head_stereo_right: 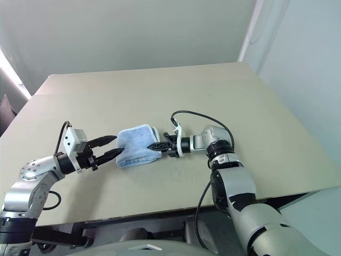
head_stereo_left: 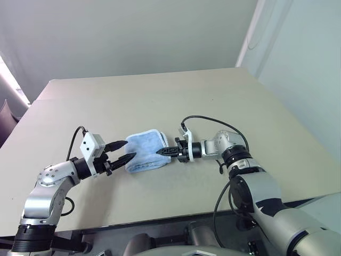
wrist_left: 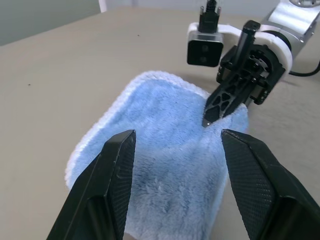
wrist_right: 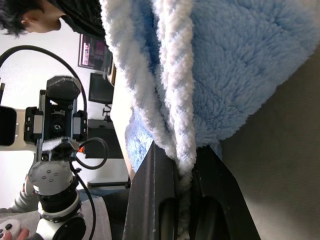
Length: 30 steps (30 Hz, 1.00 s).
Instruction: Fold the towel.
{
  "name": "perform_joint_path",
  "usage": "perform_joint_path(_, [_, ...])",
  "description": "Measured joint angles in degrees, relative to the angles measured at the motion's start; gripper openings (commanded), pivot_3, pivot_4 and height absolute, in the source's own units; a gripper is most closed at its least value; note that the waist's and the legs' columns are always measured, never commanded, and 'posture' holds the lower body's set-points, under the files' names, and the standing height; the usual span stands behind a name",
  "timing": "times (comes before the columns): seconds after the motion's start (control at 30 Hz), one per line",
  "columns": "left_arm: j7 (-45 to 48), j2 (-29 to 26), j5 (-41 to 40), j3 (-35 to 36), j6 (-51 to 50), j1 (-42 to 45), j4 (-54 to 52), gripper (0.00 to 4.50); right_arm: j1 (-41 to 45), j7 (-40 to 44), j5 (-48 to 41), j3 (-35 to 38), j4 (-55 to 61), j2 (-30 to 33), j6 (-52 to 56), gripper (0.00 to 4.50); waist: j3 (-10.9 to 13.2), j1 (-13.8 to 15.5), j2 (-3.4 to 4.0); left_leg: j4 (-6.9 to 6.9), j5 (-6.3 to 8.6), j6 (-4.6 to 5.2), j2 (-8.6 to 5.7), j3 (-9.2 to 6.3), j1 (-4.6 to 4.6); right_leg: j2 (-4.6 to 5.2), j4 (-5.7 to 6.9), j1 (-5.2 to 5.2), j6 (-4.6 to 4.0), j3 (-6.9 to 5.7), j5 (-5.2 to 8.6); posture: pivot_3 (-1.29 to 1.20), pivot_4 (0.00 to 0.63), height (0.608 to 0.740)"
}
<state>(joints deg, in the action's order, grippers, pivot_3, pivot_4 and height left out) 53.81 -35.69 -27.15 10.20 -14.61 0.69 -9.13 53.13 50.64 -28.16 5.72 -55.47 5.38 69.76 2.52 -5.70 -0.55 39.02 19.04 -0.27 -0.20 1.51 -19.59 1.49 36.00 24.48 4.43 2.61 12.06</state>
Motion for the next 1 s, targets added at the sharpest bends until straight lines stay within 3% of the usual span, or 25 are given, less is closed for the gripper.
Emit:
perform_joint_path(0.17, [-1.5, -1.2, -1.0, 4.8, -0.2, -0.1, 2.1, 2.88, 4.9, -0.7, -2.0, 5.0, -0.3, -1.8, -2.7, 0.03, 0.0, -0.1, 0.02, -0.04, 0.00, 0.00, 0.02, -0.02, -0.02, 0.03, 0.01, 0.05, -0.01, -0.01, 0.00, 0.00, 0.000, 0.740])
perform_joint_path(0.43, [-2.8, -1.9, -0.8, 7.7, 0.0, -3.1, 4.6, 2.88, 14.2, -7.2, -3.4, 13.9, -10.2, -4.2, -18.6, 0.03, 0.0, 0.1, 0.01, -0.07, 0.01, -0.02, 0.01, -0.14, -0.25, 0.24, -0.24, 0.09, -0.01, -0.09, -0.01, 0.00, 0.000, 0.740])
perform_joint_path(0.6, [-4.2, -1.2, -0.8, 8.5, 0.1, -4.6, 4.0, 2.88, 14.8, -16.3, -1.3, 16.1, -17.6, -6.0, -31.4, 0.03, 0.0, 0.0, 0.00, -0.09, 0.01, -0.04, 0.00, -0.15, -0.83, 0.33, -0.12, 0.70, -0.05, -0.09, -0.06, 0.00, 0.000, 0.740])
perform_joint_path(0.9, [-5.5, -0.9, -1.0, 9.9, 0.0, -6.6, 1.8, 2.88, 11.8, -21.9, 1.6, 17.4, -20.7, -7.1, -36.9, 0.03, 0.0, 0.0, 0.02, -0.27, 0.02, -0.05, -0.03, -0.15, -0.88, 0.39, -0.04, 0.88, -0.10, -0.09, -0.05, 0.00, 0.000, 0.740])
perform_joint_path(0.93, [-5.5, -0.9, -1.0, 9.9, 0.0, -6.9, 1.9, 2.88, 11.4, -21.7, 2.1, 17.4, -20.8, -7.0, -36.8, 0.62, 0.0, -0.1, 0.02, -0.27, 0.02, -0.04, -0.03, -0.14, -0.88, 0.39, -0.03, 0.88, -0.10, -0.09, -0.05, 0.00, 0.000, 0.740])
perform_joint_path(1.0, [-5.5, -0.9, -1.0, 9.9, 0.0, -7.0, 1.8, 2.88, 11.2, -21.2, 2.2, 17.4, -20.8, -6.9, -36.3, 1.22, 0.0, -0.1, 0.02, -0.27, 0.02, -0.04, -0.03, -0.15, -0.86, 0.38, -0.02, 0.88, -0.10, -0.09, -0.05, 0.00, 0.000, 0.740])
